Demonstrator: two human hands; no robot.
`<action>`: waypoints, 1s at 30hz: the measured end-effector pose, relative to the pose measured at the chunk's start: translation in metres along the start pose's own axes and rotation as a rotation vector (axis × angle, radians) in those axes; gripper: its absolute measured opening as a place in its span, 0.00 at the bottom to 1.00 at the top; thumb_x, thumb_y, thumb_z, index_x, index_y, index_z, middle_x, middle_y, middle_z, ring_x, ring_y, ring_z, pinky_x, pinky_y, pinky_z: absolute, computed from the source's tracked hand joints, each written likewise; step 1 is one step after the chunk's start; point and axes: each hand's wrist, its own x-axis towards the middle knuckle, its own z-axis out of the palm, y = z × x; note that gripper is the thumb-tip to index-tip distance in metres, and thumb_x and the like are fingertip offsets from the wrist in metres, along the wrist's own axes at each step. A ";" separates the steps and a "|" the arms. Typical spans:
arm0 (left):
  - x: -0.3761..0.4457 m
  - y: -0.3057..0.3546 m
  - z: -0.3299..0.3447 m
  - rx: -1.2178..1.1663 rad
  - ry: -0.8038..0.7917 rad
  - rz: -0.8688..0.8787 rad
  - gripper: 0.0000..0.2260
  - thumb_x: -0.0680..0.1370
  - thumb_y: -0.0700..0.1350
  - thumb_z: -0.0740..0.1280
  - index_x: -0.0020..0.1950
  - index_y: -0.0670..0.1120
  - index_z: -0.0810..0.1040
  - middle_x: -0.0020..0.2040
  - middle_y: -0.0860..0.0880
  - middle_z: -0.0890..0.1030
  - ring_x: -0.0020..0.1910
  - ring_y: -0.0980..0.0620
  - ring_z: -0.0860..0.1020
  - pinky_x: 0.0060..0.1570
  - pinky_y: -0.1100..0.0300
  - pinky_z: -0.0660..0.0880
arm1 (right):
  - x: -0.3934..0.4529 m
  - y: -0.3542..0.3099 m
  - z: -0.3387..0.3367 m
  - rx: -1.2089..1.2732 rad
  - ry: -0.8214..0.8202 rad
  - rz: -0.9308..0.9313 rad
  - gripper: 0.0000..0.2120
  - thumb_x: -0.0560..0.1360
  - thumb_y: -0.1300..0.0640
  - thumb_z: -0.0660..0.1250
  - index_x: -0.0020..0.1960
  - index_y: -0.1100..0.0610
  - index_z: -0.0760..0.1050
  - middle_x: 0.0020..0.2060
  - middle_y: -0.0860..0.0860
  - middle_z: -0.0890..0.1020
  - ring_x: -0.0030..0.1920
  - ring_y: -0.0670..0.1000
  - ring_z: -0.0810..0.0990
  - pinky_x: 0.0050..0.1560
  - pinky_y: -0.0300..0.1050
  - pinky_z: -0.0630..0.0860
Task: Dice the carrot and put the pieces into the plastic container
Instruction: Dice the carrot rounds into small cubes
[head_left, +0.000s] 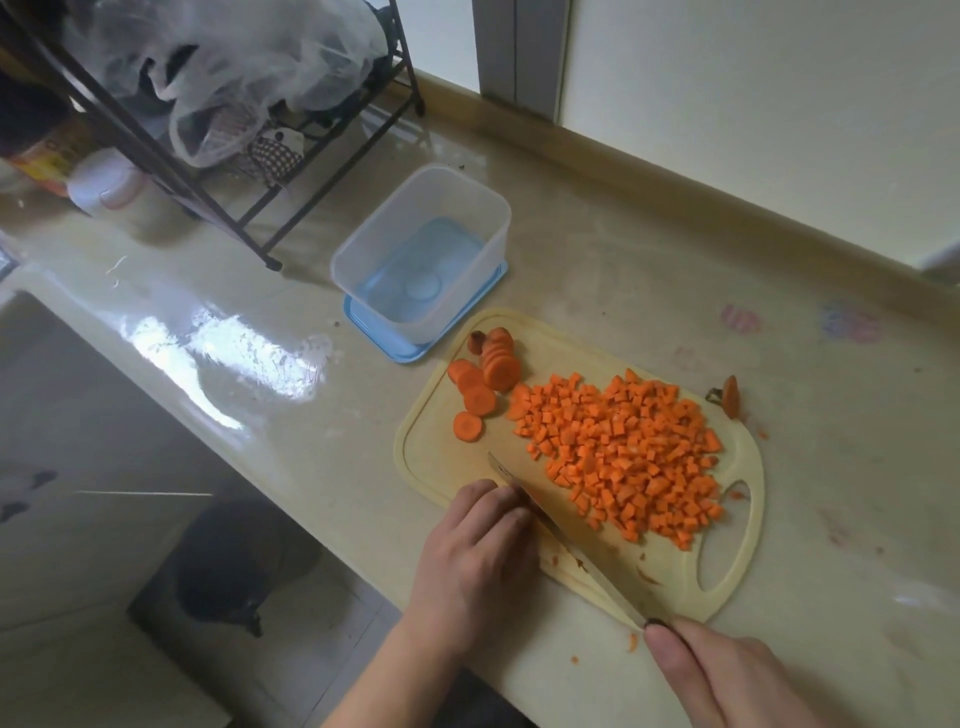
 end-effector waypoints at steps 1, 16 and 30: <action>0.000 0.000 0.000 0.001 0.003 -0.001 0.07 0.80 0.42 0.69 0.52 0.39 0.84 0.55 0.44 0.83 0.57 0.45 0.78 0.60 0.57 0.76 | 0.000 -0.001 0.000 -0.014 -0.002 -0.015 0.59 0.45 0.19 0.19 0.48 0.46 0.74 0.41 0.50 0.83 0.48 0.45 0.81 0.47 0.34 0.74; -0.006 -0.004 0.000 -0.009 0.006 0.006 0.08 0.74 0.37 0.75 0.52 0.38 0.84 0.57 0.45 0.81 0.58 0.44 0.77 0.61 0.56 0.75 | 0.004 -0.003 0.006 0.136 0.015 -0.118 0.51 0.57 0.17 0.30 0.44 0.51 0.76 0.38 0.47 0.83 0.45 0.41 0.78 0.46 0.36 0.73; -0.008 -0.006 -0.001 -0.042 0.024 0.035 0.05 0.79 0.38 0.71 0.52 0.37 0.85 0.54 0.42 0.83 0.56 0.43 0.78 0.57 0.54 0.77 | 0.016 -0.012 0.013 0.129 0.032 -0.190 0.46 0.62 0.20 0.30 0.41 0.53 0.73 0.36 0.50 0.81 0.41 0.45 0.79 0.45 0.47 0.75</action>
